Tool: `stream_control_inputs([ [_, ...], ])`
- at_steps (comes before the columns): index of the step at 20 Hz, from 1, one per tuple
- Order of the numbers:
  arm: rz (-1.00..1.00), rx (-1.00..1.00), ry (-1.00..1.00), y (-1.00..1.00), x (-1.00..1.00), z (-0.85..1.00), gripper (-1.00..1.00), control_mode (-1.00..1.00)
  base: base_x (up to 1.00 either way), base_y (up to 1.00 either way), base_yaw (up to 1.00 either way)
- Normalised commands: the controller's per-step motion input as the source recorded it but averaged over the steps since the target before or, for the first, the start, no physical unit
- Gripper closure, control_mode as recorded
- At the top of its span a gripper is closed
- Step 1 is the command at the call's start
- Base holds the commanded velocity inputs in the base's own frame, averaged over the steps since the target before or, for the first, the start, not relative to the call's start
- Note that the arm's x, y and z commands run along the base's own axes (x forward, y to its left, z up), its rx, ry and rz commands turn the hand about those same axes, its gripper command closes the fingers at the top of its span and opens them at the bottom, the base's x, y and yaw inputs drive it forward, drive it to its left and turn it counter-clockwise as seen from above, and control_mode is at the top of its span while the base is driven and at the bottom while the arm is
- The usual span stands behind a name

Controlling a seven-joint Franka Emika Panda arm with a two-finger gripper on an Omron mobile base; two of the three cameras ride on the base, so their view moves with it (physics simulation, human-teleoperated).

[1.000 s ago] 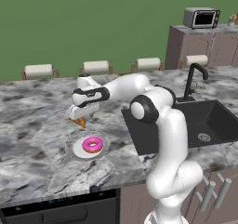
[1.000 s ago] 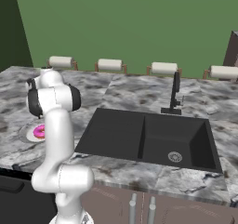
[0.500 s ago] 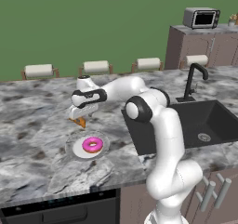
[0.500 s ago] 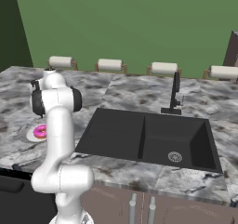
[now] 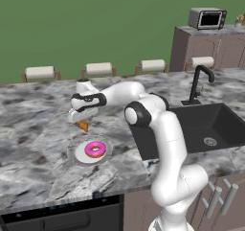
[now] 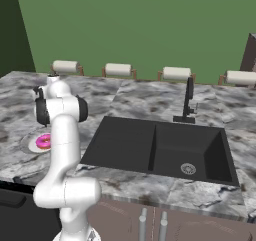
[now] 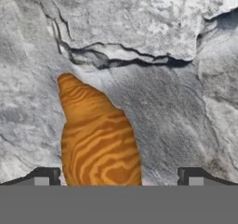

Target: Place the pastries on the plates.

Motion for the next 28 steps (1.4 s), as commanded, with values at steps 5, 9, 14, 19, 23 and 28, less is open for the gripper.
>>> stream_control_inputs([
  [5,0.00,0.00,0.00,0.16,0.07,-0.22,-1.00,-1.00,0.00,0.00,0.00],
  [9,0.00,0.00,0.00,0.15,0.01,-0.20,-1.00,-1.00,0.00,0.00,0.00],
  [14,0.00,0.00,0.00,0.06,0.00,-0.10,1.00,-1.00,0.00,0.00,0.00],
  [19,0.00,0.00,0.00,0.00,0.00,0.00,1.00,-1.00,0.00,0.00,0.00],
  [23,0.00,0.00,-0.01,0.00,0.00,0.00,1.00,-1.00,0.00,0.00,0.00],
  [28,0.00,0.04,0.00,-0.64,-0.39,0.19,1.00,-1.00,0.00,0.00,0.00],
])
